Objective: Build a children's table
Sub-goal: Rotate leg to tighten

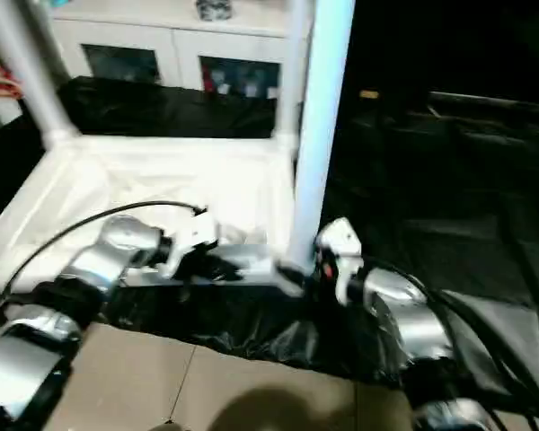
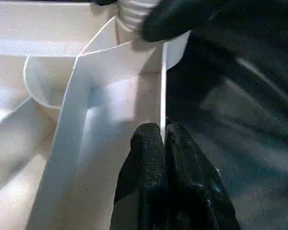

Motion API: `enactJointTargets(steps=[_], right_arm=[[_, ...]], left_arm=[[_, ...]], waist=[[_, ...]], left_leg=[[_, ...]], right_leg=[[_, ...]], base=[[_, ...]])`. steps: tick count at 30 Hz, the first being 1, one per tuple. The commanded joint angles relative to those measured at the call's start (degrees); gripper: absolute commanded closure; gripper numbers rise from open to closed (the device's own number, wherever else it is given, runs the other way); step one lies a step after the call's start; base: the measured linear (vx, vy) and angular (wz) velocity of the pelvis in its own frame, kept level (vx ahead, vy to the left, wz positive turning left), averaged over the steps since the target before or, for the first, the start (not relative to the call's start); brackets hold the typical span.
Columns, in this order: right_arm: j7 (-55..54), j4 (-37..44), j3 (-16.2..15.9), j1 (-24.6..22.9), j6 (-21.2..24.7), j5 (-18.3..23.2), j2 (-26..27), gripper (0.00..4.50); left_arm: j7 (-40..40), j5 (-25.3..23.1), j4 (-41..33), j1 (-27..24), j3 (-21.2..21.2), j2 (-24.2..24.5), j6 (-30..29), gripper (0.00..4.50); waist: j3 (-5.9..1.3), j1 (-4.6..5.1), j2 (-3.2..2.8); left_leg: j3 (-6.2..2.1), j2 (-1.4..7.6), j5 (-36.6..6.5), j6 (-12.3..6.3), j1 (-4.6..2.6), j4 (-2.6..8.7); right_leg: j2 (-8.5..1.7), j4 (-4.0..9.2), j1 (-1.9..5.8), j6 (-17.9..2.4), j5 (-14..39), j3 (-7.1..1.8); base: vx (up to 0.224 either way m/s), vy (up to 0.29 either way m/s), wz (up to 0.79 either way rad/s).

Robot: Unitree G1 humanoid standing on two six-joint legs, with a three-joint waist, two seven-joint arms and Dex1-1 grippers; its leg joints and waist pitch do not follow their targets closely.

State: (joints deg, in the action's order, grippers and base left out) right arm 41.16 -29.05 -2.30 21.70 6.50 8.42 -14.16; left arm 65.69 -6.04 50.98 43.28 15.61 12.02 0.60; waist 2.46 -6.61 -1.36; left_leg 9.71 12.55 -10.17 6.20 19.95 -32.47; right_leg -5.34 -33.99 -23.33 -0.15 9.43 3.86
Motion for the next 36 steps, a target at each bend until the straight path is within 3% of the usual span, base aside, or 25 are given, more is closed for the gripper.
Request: enactJointTargets(steps=[1,5,6,9,10,11,12,17,21,27,28,34,36], right_arm=[[-6.22,-4.86,-2.63,1.29,0.89,-2.76,3.88,1.75],[-19.48,-11.71,-0.32,5.30,1.28,-4.64,8.01,1.75],[-22.40,-13.62,0.38,6.42,0.70,-4.97,9.07,1.75],[-25.41,-15.99,1.24,7.85,-0.73,-5.22,10.42,1.75],[-25.03,-16.78,1.54,8.53,-1.59,-4.93,10.89,1.40],[-25.02,-16.82,1.56,8.55,-1.63,-4.92,10.91,1.40],[-23.48,-16.87,1.59,8.88,-1.97,-4.50,10.96,1.06],[-17.95,-15.67,0.00,8.67,-2.31,-4.91,9.38,0.67],[-7.45,-12.47,-3.99,6.62,-4.02,-5.28,5.67,0.67],[2.02,-8.97,-5.17,4.78,-5.93,-3.95,2.74,0.67],[6.07,-6.94,-5.75,3.84,-6.33,-2.96,1.40,0.67],[16.41,-0.96,-7.89,1.12,-4.70,0.25,-2.39,0.67],[23.98,3.71,-10.13,-1.39,-2.81,1.66,-5.81,0.67]], left_arm=[[-4.07,0.39,0.18,2.01,0.33,-4.12,-0.12,4.50],[-10.73,-0.37,1.50,2.57,-0.04,-7.59,-1.14,4.50],[-12.08,-0.59,1.62,2.57,-0.07,-8.45,-1.27,4.50],[-13.32,-0.80,1.34,2.23,-0.02,-9.56,-1.46,4.50],[-13.66,-0.83,1.09,1.98,-0.03,-9.89,-1.54,4.50],[-13.68,-0.83,1.08,1.97,-0.03,-9.90,-1.54,4.50],[-13.18,-0.86,0.73,1.62,0.13,-9.79,-1.11,4.50],[-11.52,-0.49,0.40,1.16,0.03,-8.43,0.84,4.50],[-7.02,-0.11,0.11,0.84,0.25,-5.53,2.98,4.50],[-2.14,-0.22,-0.51,0.17,0.95,-2.96,4.26,4.50],[-0.72,-0.24,-0.46,0.12,1.12,-2.14,4.75,4.50],[3.92,0.14,-0.62,0.04,1.65,-0.10,5.70,4.50],[8.19,0.75,-0.91,0.16,1.90,1.58,6.30,4.50]], waist=[[-3.10,0.06,0.29],[-3.24,0.34,0.08],[-3.28,0.38,-0.26],[-3.42,0.41,-0.27],[-3.55,0.44,-0.30],[-3.58,0.48,-0.31],[-3.49,0.46,-0.41],[-3.54,0.39,-0.17],[-3.46,0.25,-0.13],[-3.33,0.01,-0.36],[-3.22,-0.04,-0.09],[-3.39,-0.54,-0.05],[-3.26,-0.93,0.06]], left_leg=[[0.08,-0.24,-17.00,-0.48,0.22,4.08],[0.16,-0.37,-16.23,-0.58,0.16,3.99],[0.15,-0.31,-15.85,-0.51,0.23,3.99],[0.22,-0.27,-14.95,-0.90,0.42,3.92],[0.26,-0.29,-14.65,-1.05,0.43,3.86],[0.30,-0.29,-14.71,-1.15,0.43,3.82],[0.30,-0.32,-14.72,-1.29,0.45,3.84],[0.38,-0.28,-14.86,-2.30,0.46,3.77],[0.44,-0.21,-14.40,-2.80,0.57,3.77],[0.52,0.11,-15.95,-3.11,0.35,3.88],[0.57,0.04,-16.77,-3.27,0.35,3.91],[0.65,0.31,-15.18,-3.89,0.41,3.76],[0.63,0.39,-15.19,-4.15,0.35,3.83]], right_leg=[[-2.53,5.34,2.64,-7.56,26.03,-1.46],[-2.34,5.21,2.67,-8.21,23.76,-1.49],[-2.41,5.00,2.59,-8.57,22.48,-1.61],[-2.22,4.60,2.90,-9.67,17.56,-1.66],[-2.22,4.43,2.95,-10.26,15.93,-1.66],[-2.24,4.35,2.97,-10.55,15.40,-1.67],[-2.13,4.33,3.06,-10.80,14.72,-1.65],[-2.14,4.19,3.31,-11.48,13.07,-1.67],[-2.24,4.18,3.41,-11.53,13.02,-1.73],[-2.28,4.31,3.18,-12.00,14.91,-1.69],[-2.13,4.57,3.31,-11.56,16.26,-1.63],[-2.21,4.27,3.23,-11.93,14.79,-1.73],[-2.18,4.35,3.32,-11.95,15.16,-1.71]], base=[[0.000,0.000,0.00],[0.000,0.000,0.00],[0.000,0.000,0.00],[0.000,0.000,0.00],[0.000,0.000,0.00],[0.000,0.000,0.00],[0.000,0.000,0.00],[0.000,0.000,0.00],[0.000,0.000,0.00],[0.000,0.000,0.00],[0.000,0.000,0.00],[0.000,0.000,0.00],[0.000,0.000,0.00]])
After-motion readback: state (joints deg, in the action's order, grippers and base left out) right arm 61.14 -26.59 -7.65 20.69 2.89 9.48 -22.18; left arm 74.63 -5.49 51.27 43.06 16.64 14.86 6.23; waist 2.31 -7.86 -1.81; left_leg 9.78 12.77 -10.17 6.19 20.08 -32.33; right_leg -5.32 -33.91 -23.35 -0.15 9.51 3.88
